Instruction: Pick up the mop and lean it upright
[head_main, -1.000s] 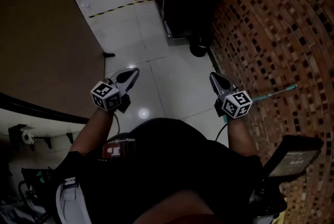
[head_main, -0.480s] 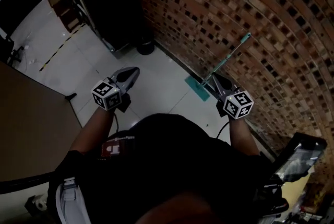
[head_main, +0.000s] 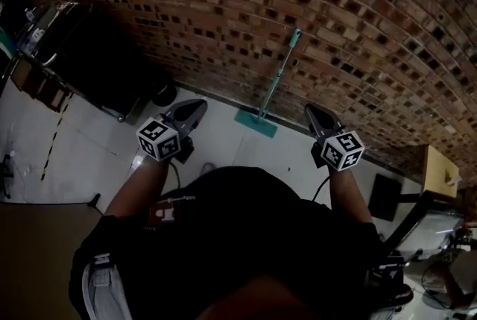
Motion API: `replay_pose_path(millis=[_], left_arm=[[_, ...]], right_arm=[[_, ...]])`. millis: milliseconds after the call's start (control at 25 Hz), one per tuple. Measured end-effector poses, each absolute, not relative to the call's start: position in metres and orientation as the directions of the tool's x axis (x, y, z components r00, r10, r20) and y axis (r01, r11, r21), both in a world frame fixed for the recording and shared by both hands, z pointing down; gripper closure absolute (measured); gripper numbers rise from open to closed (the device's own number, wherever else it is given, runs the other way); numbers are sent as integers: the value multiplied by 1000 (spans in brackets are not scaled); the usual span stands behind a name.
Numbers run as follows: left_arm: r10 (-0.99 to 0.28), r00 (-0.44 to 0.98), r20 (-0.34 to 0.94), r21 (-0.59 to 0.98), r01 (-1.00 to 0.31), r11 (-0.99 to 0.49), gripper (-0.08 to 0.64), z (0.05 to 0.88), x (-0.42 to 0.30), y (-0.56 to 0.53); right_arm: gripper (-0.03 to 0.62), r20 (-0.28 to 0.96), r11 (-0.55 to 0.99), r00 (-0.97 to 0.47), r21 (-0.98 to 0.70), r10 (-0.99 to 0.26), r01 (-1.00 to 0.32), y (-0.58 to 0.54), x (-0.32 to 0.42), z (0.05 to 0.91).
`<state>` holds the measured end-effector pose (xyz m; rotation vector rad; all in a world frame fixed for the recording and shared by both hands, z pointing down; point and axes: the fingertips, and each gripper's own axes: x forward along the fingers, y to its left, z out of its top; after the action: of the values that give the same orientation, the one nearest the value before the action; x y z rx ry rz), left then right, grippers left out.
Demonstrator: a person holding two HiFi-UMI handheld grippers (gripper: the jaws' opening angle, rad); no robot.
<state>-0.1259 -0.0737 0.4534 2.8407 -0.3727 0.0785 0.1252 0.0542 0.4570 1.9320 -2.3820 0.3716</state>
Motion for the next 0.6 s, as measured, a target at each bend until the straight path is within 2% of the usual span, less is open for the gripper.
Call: replay_pose_path(millis=[200,400,600], left_arm=[[-101,992,72,265,-117,-957,566,457,-88,-137],[104,990,93,250,78,-965,566,457,-51,-178],[178,980,88,264,149,-953,566,462,-11,-210]], right_arm=[[577,201,56,-83,-136,-976,-989,15,143,459],[577,213,-104,71,-148,-974,-984,-9,148,458],[577,240,-161,120,-158,-963,-974,-31,163,466]])
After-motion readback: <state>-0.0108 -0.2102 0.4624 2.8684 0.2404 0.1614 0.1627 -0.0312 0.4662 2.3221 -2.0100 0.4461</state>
